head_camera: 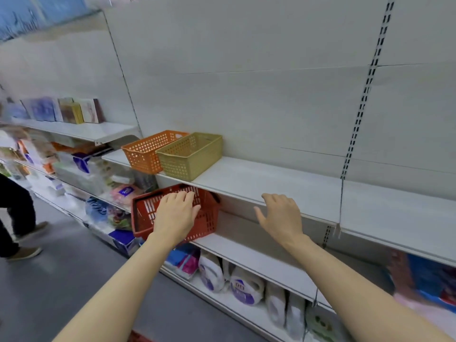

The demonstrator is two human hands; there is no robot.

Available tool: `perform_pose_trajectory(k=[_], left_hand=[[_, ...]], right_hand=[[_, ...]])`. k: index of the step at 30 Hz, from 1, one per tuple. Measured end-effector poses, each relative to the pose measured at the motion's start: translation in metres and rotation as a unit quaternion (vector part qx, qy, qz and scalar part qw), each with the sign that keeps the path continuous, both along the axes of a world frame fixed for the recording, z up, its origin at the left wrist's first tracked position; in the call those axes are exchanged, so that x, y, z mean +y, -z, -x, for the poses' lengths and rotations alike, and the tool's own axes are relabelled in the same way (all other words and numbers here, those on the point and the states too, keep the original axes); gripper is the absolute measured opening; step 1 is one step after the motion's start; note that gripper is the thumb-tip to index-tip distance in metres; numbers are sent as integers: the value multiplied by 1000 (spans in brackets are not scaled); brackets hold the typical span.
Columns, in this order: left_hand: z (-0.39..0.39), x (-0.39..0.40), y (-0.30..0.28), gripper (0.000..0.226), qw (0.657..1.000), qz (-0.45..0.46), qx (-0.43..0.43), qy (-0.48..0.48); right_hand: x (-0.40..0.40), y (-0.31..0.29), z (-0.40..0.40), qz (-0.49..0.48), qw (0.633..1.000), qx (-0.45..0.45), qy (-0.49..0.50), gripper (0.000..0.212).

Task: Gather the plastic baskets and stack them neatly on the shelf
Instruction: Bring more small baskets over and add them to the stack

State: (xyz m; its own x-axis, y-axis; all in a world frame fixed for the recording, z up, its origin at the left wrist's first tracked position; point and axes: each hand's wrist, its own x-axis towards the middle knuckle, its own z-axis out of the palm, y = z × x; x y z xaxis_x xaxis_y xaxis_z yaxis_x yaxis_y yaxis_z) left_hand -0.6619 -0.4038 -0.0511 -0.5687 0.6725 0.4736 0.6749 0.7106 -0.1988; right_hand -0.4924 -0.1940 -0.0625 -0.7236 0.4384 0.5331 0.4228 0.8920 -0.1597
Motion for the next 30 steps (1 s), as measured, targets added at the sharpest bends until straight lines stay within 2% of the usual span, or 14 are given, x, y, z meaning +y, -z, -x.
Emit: perform_pose_trajectory(k=[11,15,20,23,27,30], left_hand=[[121,-22,2,35,1000,-15,-11,-9],[183,-25,5,34,1000,-10,-7,18],[262,-42,7,34,999,-27,-7,43],[306,-54,7,29,999,-32,-13,34],[355,-62,4,28,997,-66,-33,25],[392,-57,-9,28,992,-117,-46,2]], right_hand=[[-20,-27,147,52,998,-10,-21,35],[-26,-41,224,125,992,2,3,33],[-46,-63,332,275,957,49,74,33],[-57,-70,379,333,935,29,120,41],[-47,-55,413,382,905,-7,186,42],[-43,-50,409,445,871,-39,202,31]])
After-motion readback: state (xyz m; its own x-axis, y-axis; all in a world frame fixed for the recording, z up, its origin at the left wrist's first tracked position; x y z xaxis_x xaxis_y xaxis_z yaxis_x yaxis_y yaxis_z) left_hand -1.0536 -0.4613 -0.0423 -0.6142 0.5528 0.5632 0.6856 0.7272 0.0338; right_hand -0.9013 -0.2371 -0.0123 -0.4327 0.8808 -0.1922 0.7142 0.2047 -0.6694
